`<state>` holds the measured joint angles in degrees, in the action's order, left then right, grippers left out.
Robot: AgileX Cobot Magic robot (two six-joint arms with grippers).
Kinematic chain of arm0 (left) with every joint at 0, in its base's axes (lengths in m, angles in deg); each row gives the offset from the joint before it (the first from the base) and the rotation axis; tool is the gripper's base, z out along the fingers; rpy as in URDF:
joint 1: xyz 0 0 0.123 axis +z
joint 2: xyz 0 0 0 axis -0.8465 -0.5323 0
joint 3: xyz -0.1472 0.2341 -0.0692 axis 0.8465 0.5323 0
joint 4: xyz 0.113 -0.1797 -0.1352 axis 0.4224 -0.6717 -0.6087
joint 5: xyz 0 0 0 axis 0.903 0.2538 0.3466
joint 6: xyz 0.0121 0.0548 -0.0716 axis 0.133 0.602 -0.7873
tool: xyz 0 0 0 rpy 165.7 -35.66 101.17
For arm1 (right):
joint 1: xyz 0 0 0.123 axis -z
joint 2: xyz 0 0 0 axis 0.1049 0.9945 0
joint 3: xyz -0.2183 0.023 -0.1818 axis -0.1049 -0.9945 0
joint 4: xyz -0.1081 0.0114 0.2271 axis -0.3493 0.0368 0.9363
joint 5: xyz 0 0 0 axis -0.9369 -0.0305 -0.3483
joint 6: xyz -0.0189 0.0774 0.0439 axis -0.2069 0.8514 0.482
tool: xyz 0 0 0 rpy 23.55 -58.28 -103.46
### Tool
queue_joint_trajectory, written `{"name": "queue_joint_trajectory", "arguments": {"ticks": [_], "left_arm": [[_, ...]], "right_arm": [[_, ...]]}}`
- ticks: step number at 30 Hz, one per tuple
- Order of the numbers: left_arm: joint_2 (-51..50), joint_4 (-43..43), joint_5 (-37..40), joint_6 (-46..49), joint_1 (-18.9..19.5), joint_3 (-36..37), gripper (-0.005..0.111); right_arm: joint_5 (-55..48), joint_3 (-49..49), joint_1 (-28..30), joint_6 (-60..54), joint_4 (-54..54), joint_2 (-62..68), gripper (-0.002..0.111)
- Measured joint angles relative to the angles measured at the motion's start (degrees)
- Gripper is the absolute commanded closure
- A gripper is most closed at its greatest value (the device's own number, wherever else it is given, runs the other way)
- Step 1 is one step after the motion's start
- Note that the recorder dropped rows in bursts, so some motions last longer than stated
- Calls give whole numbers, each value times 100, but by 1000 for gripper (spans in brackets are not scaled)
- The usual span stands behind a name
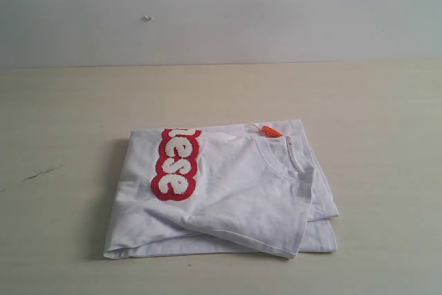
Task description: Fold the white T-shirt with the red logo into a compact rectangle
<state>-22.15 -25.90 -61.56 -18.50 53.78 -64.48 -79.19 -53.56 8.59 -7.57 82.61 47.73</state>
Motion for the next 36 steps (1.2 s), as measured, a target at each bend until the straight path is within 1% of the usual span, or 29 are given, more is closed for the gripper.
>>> {"name": "queue_joint_trajectory", "arguments": {"ticks": [36], "left_arm": [[0, 0, 0, 0, 0, 0, 107]], "right_arm": [[0, 0, 0, 0, 0, 0, 108]]}}
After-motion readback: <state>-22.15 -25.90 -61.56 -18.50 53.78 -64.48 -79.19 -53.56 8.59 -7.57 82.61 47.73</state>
